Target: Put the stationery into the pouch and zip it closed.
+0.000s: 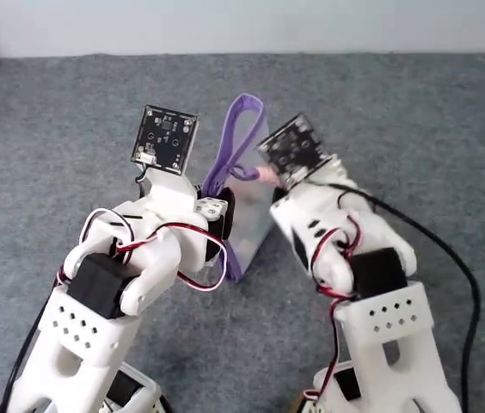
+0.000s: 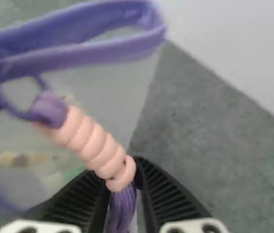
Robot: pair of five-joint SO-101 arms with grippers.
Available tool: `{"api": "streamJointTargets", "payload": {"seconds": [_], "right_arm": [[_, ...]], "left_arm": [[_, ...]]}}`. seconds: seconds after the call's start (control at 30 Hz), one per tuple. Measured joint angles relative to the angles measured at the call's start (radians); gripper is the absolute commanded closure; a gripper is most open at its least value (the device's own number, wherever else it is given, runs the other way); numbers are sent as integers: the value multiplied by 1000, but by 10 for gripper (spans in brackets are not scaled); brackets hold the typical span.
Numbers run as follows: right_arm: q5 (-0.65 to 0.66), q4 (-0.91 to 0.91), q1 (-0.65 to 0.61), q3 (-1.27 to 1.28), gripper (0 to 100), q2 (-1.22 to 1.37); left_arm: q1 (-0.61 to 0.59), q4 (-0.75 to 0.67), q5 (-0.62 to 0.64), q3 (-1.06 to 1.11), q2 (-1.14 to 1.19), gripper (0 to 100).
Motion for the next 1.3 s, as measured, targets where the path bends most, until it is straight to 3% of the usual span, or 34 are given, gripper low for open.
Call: {"api": "streamJointTargets", "payload": {"seconds": [0.53, 1.3], "right_arm": [[-69, 66, -206, -57, 872, -14], [-137, 81, -221, -143, 873, 28]], "left_arm": [[-2, -2, 2, 0, -5, 990], [-5, -2, 3, 0, -5, 990]]}}
